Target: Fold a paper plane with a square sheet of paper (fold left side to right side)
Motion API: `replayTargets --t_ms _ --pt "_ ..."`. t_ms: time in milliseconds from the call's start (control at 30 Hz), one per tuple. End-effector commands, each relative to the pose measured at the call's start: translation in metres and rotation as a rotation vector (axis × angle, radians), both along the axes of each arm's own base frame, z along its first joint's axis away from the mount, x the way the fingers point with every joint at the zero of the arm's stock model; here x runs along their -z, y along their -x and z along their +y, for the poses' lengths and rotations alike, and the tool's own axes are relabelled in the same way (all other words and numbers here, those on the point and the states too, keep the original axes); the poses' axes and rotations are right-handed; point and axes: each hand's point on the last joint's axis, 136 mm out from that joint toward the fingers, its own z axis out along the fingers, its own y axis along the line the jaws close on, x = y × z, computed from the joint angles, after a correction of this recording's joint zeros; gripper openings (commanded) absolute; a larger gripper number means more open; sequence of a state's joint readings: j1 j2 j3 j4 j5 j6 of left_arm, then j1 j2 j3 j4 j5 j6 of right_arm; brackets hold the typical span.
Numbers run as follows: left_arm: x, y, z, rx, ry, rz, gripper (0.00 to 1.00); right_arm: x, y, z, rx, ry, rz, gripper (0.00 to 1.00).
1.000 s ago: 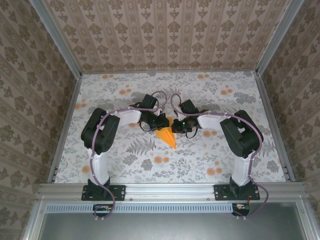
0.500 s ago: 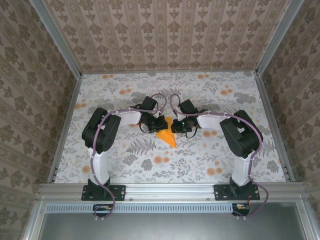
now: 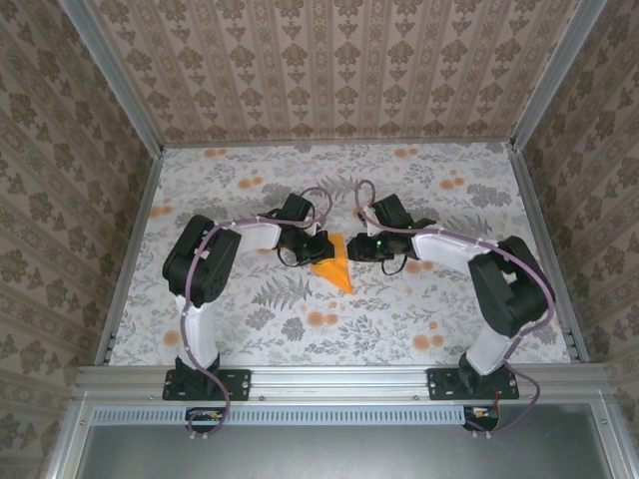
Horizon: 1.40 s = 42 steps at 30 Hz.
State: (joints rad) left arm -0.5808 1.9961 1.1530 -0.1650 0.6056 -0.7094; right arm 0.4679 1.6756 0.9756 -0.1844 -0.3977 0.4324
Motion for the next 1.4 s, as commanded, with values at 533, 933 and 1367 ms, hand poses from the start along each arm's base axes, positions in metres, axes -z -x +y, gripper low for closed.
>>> replayTargets --t_ms 533,933,1367 --pt "0.031 0.015 0.027 -0.015 -0.132 0.062 0.08 0.044 0.054 0.039 -0.124 -0.093 0.241 0.19" --pt "0.033 0.015 0.028 -0.013 -0.136 0.062 0.07 0.063 0.071 0.023 -0.147 0.043 0.282 0.20" --pt "0.032 0.014 0.028 -0.014 -0.135 0.060 0.07 0.055 0.071 0.017 -0.161 0.118 0.232 0.21"
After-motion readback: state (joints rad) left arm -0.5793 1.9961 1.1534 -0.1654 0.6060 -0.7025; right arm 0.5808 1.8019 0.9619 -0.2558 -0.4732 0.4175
